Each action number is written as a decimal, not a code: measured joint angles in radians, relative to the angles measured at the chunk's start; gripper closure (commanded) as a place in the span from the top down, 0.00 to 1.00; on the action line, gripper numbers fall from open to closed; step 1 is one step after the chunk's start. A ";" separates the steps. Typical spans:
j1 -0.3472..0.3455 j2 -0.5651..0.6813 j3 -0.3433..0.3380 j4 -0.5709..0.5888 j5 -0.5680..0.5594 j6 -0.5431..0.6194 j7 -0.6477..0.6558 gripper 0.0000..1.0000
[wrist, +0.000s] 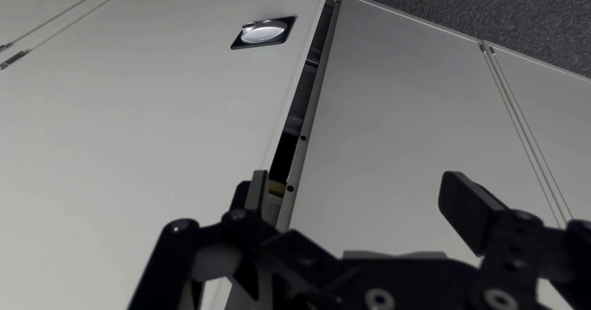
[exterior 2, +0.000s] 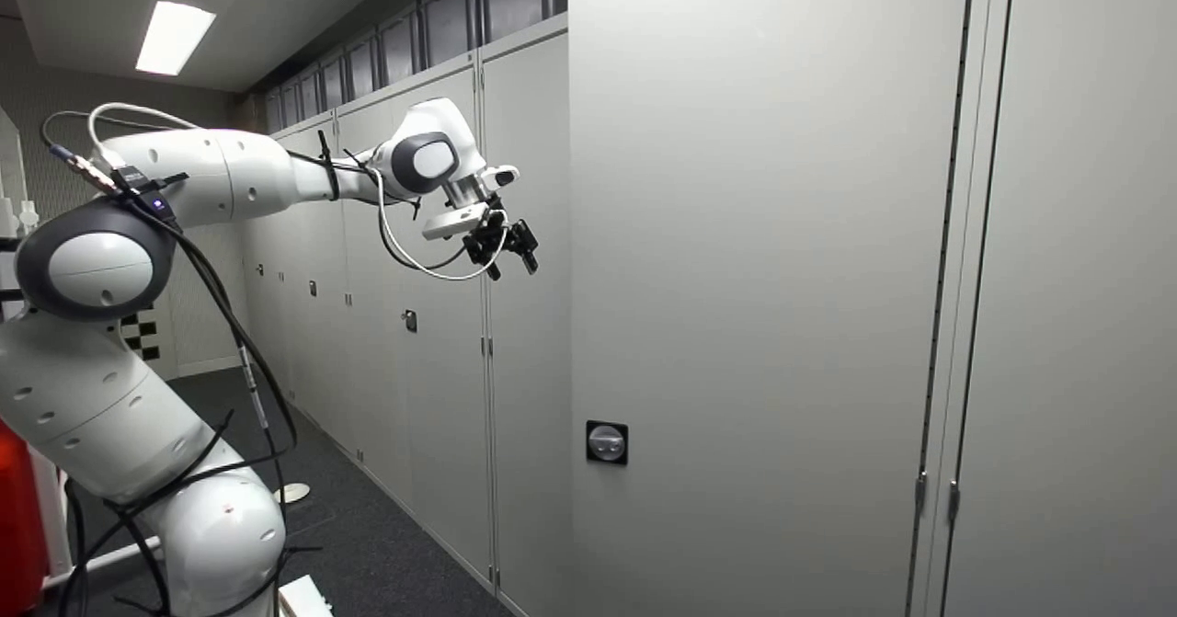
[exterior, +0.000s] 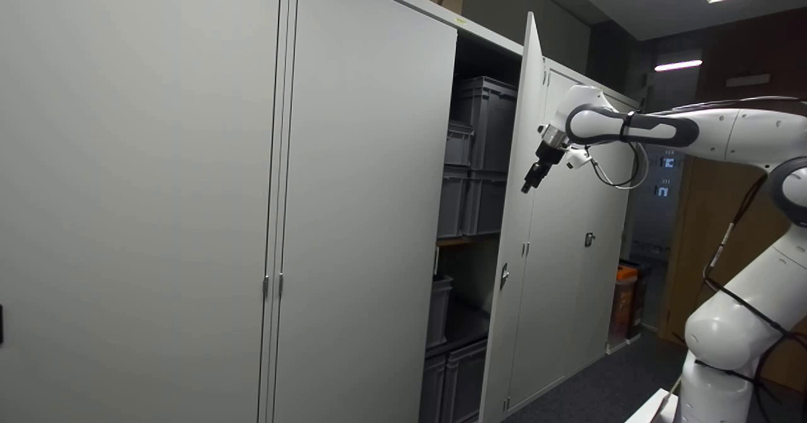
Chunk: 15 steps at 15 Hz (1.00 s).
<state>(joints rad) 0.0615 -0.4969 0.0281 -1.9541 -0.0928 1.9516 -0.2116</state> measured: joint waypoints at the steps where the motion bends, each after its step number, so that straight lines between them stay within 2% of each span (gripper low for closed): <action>1: -0.005 -0.016 0.000 -0.010 -0.008 -0.004 0.019 1.00; 7: -0.066 -0.070 -0.031 -0.048 -0.030 -0.013 0.083 1.00; 12: -0.119 -0.077 -0.103 -0.057 -0.052 -0.013 0.080 1.00; 15: -0.129 -0.076 -0.155 -0.058 -0.054 -0.009 0.045 1.00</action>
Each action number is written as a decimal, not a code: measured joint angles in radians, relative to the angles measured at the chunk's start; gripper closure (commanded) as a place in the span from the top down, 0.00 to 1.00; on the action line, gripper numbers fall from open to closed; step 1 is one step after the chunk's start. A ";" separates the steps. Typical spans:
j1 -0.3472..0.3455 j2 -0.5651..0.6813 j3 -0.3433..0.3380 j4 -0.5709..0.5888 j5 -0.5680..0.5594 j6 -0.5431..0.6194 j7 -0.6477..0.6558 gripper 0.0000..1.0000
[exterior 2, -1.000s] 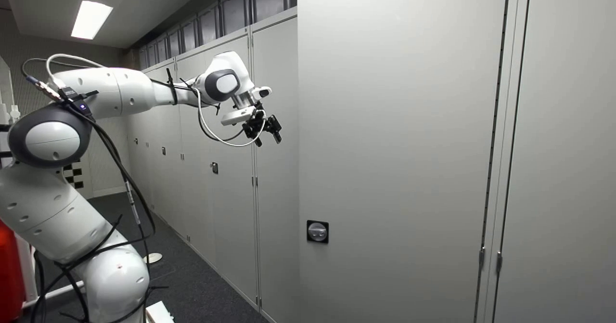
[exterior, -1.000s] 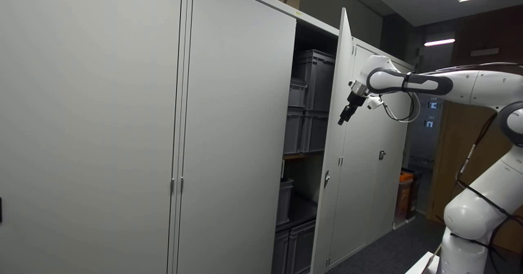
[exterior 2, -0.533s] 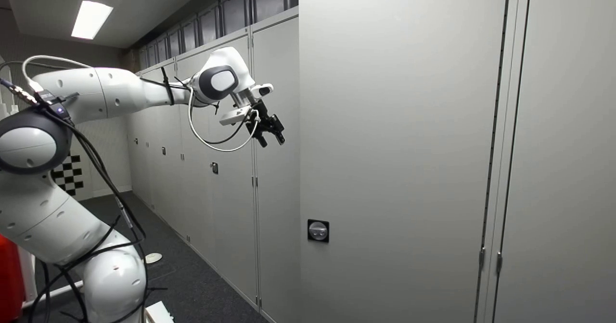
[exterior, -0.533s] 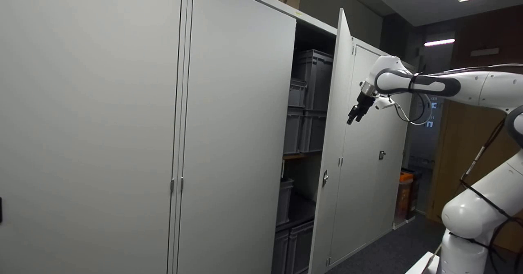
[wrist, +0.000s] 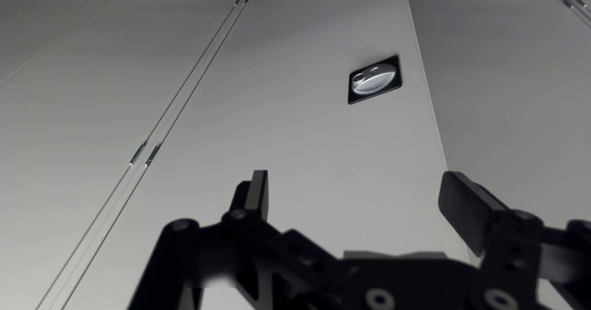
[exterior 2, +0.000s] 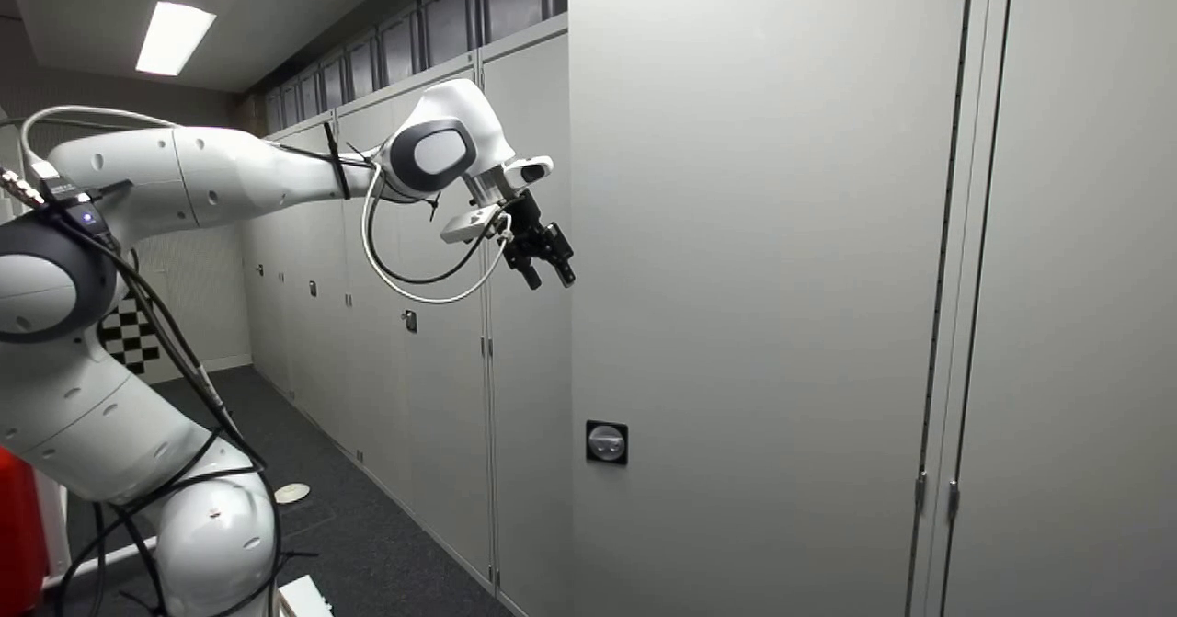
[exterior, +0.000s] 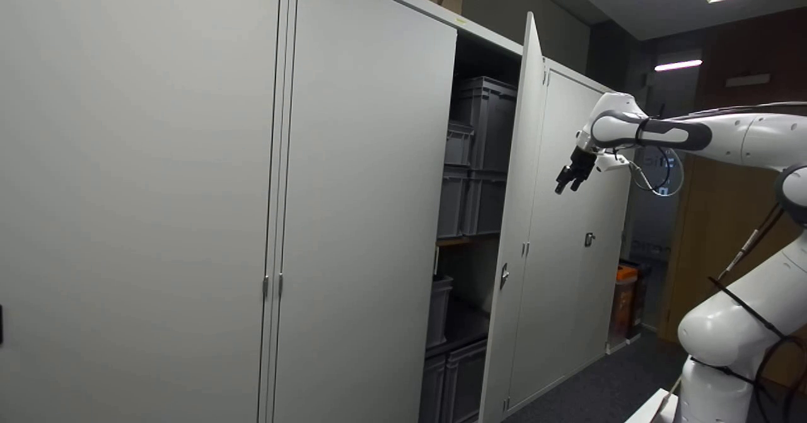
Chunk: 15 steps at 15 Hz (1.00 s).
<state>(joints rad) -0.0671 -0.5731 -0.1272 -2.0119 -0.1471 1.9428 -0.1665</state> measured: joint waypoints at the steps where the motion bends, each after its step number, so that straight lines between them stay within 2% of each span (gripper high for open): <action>1: 0.000 0.001 -0.017 0.000 0.001 0.004 -0.019 1.00; 3: 0.000 0.006 -0.044 0.000 0.001 0.033 -0.061 1.00; 7: 0.000 0.035 -0.076 -0.001 0.001 0.167 -0.126 1.00; 12: 0.021 0.096 -0.074 -0.002 0.007 0.298 -0.139 1.00; 15: 0.045 0.118 -0.067 -0.001 0.018 0.330 -0.139 1.00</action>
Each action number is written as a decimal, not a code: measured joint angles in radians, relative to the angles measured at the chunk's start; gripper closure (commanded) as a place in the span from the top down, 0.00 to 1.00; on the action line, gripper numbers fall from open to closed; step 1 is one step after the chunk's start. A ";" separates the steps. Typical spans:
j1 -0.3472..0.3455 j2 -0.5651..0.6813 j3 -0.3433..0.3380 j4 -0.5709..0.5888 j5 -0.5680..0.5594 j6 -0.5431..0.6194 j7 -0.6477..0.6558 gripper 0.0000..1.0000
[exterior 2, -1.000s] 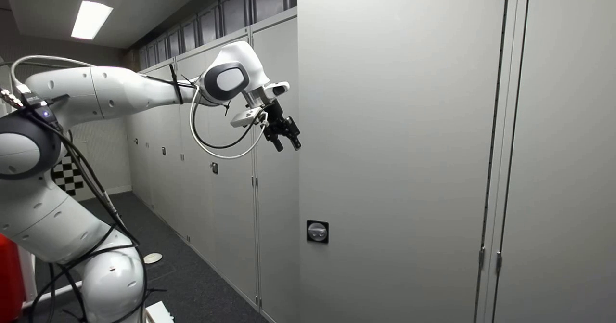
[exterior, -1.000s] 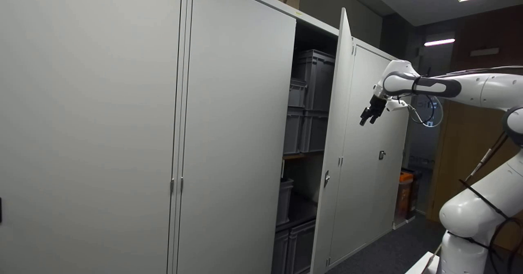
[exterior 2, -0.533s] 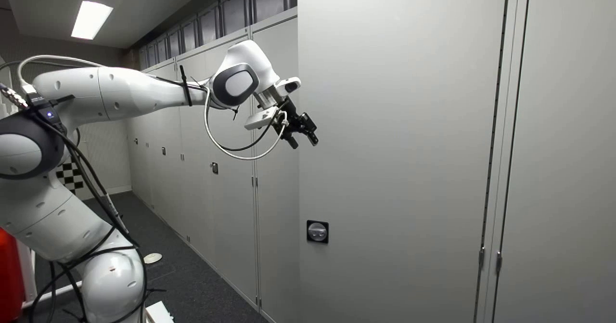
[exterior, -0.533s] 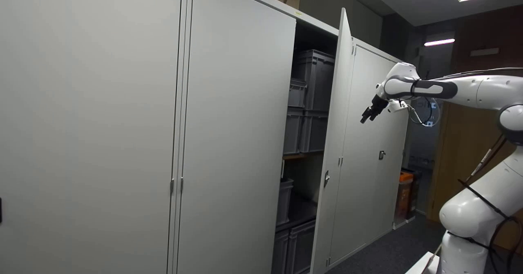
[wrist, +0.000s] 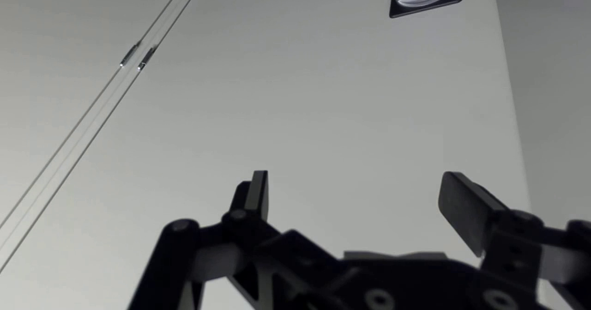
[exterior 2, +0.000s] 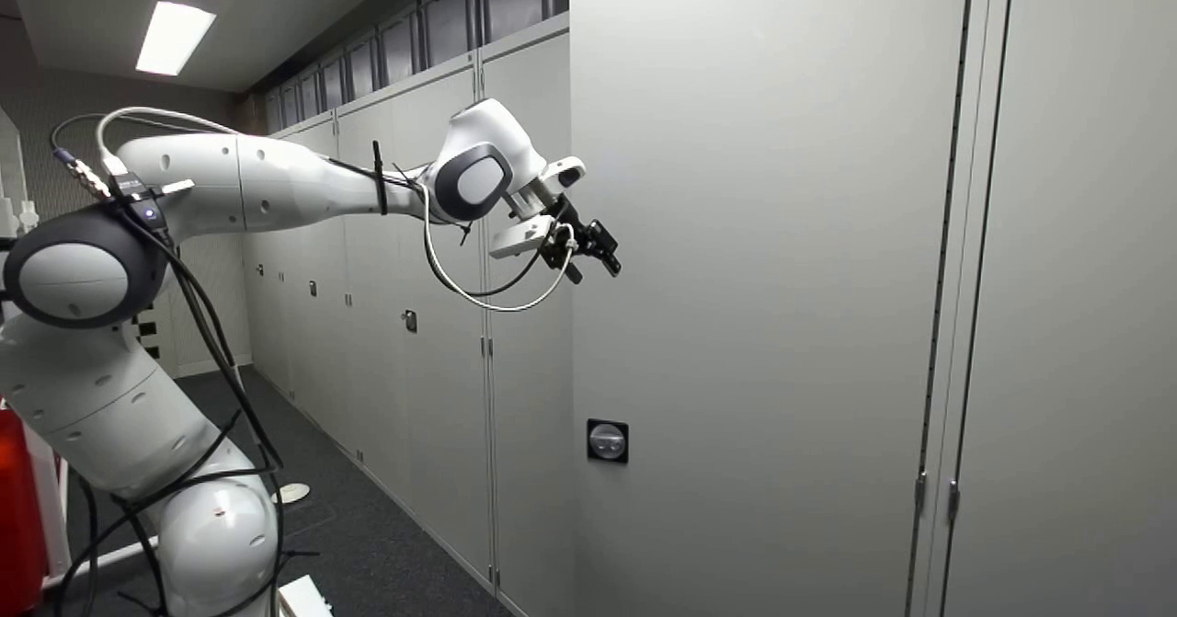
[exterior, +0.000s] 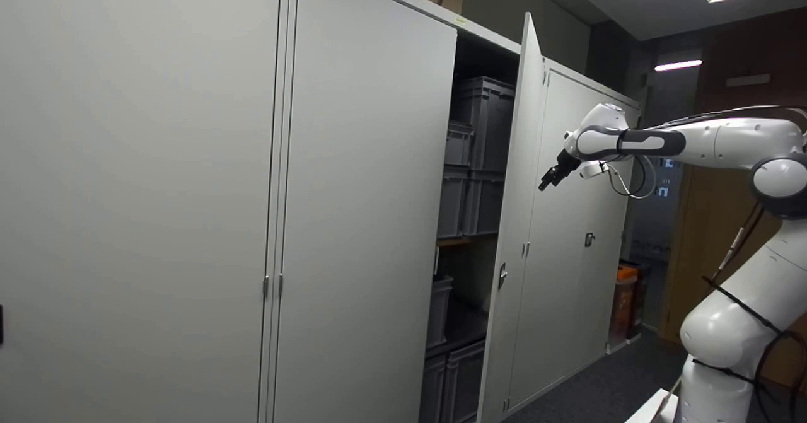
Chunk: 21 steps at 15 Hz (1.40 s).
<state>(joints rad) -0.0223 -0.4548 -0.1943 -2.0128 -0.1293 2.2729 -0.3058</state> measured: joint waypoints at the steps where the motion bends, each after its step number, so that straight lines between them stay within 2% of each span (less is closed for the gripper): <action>1: 0.002 0.003 0.003 0.000 0.001 0.000 0.001 1.00; 17: -0.004 0.004 0.004 0.000 0.002 0.003 0.005 1.00; 21: -0.003 0.011 0.004 0.000 0.013 0.040 0.005 1.00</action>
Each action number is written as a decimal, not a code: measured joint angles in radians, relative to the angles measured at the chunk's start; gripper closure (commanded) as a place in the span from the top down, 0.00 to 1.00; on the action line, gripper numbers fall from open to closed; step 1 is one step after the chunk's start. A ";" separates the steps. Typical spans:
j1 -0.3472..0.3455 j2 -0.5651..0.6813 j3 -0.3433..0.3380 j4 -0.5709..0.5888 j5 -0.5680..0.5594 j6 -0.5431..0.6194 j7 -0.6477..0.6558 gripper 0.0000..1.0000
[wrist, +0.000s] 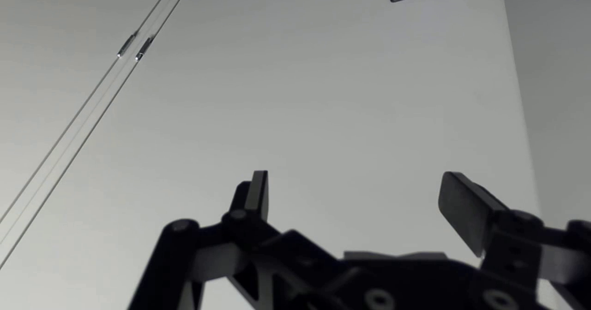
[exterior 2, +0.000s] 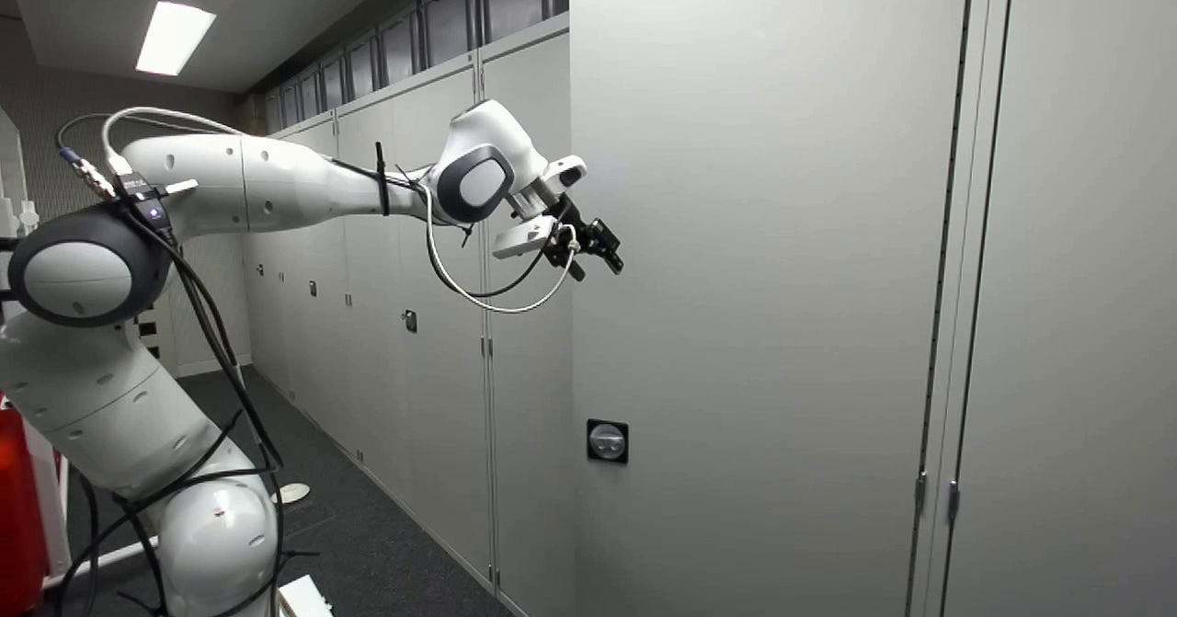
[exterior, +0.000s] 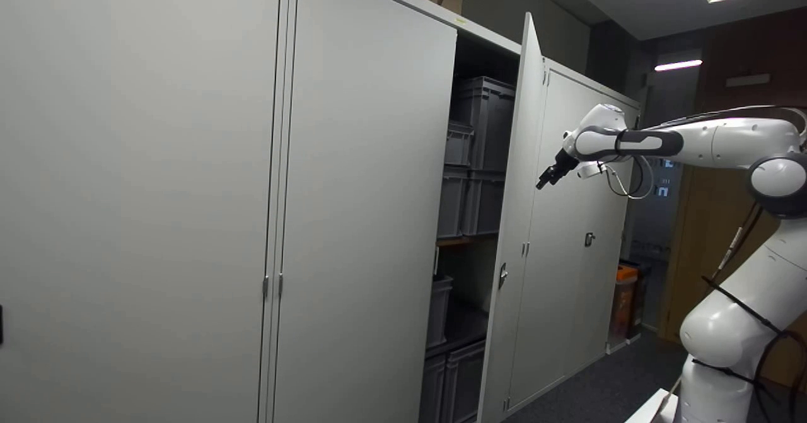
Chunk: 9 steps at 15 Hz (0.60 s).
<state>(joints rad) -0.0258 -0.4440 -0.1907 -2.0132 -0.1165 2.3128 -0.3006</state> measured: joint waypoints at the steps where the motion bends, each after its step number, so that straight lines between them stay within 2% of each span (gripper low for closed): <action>1: 0.001 0.006 0.000 0.000 0.006 0.018 0.000 1.00; 9: 0.031 0.076 0.002 0.015 0.091 0.154 -0.003 1.00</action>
<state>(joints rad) 0.0055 -0.3680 -0.1889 -1.9981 -0.0252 2.4671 -0.3040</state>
